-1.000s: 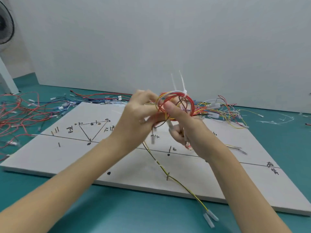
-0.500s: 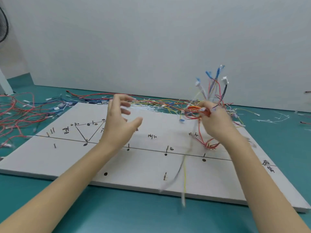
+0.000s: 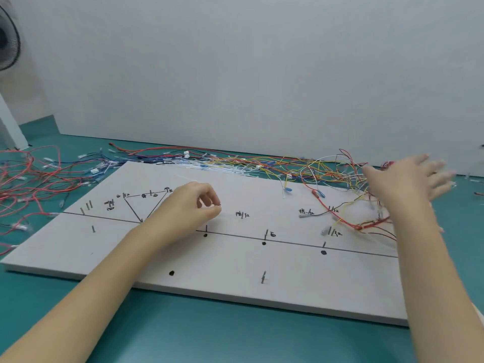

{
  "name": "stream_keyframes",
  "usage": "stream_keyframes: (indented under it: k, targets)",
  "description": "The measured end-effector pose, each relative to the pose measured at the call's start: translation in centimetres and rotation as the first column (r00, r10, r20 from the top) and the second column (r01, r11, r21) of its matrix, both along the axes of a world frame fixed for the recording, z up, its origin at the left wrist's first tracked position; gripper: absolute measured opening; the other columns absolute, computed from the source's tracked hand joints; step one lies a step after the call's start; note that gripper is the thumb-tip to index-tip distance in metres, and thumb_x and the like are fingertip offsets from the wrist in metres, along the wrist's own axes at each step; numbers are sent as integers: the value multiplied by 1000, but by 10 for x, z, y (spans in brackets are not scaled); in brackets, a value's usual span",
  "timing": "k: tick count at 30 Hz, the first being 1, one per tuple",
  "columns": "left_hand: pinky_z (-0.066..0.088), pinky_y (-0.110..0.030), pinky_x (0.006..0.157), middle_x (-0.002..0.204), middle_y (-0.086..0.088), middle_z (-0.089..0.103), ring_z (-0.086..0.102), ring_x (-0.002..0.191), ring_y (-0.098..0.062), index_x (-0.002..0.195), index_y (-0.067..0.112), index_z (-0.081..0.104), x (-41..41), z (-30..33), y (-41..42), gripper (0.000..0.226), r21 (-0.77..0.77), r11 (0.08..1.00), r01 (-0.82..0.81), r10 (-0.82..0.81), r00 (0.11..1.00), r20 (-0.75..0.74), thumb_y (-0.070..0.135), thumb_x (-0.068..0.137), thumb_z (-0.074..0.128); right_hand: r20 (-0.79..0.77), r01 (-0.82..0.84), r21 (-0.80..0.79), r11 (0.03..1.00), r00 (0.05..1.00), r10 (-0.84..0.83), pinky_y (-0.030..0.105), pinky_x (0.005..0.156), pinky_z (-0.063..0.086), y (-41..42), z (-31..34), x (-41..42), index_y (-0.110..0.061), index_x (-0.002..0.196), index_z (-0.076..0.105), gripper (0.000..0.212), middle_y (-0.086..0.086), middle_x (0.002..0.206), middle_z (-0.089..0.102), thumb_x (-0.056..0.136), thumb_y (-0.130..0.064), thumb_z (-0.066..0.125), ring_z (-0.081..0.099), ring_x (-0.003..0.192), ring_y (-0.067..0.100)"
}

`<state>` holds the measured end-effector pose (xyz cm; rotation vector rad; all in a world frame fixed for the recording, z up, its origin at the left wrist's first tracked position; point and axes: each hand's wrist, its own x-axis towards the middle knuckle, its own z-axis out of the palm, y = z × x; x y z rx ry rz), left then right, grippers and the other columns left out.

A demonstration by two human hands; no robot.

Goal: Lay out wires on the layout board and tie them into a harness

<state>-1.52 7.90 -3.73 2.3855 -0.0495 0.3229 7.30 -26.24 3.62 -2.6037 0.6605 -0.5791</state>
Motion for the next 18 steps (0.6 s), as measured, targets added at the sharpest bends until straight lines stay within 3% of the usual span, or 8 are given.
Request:
stream_keyframes:
  k: [2, 3, 6, 9, 13, 18]
  targets:
    - [47, -28, 64, 81, 13, 64, 58, 70, -3, 75, 34, 65, 0, 2, 8, 9, 62, 998, -9, 14, 997, -81, 38, 81, 71, 162, -183, -162, 970, 964, 209, 47, 114, 18, 21, -14, -6, 0, 144, 33, 67, 28, 146, 34, 90, -33, 56, 25, 138, 42]
    - [44, -27, 60, 80, 13, 64, 58, 69, -3, 75, 33, 65, 0, 2, 11, 10, 79, 997, -18, 27, 994, -105, 39, 80, 71, 155, -313, -199, 928, 925, 346, 45, 108, 29, 31, -22, -7, -3, 135, 46, 50, 25, 136, 46, 91, -25, 54, 38, 128, 39]
    - [41, -25, 57, 77, 10, 64, 59, 68, -4, 75, 29, 65, 0, 2, 16, 12, 120, 992, -33, 50, 989, -140, 36, 80, 73, -140, -557, -100, 825, 829, 542, 41, 97, 43, 49, -48, -8, -16, 121, 64, 32, 12, 129, 56, 93, -14, 48, 47, 121, 33]
    - [45, -27, 61, 77, 8, 65, 57, 66, -5, 76, 28, 64, 1, 0, 14, 12, 126, 992, -15, 35, 987, -159, 33, 81, 73, -313, -523, -39, 851, 815, 487, 43, 101, 41, 39, -60, -4, -22, 121, 64, 34, 13, 131, 53, 95, -12, 44, 41, 127, 33]
    - [47, -29, 66, 77, 9, 65, 57, 67, -6, 76, 28, 64, 1, 0, 13, 12, 121, 993, -11, 30, 987, -157, 33, 83, 72, -305, -462, 2, 887, 844, 441, 34, 94, 43, 22, -56, 0, -15, 110, 69, 28, 14, 122, 61, 90, -6, 52, 51, 117, 33]
    - [47, -29, 66, 78, 7, 64, 55, 67, -8, 77, 28, 64, 1, -1, 13, 10, 120, 993, -5, 24, 988, -150, 31, 84, 71, -204, -324, 131, 937, 916, 346, 36, 92, 46, -12, -55, 6, -3, 104, 72, 29, 20, 115, 65, 85, 4, 53, 57, 110, 36]
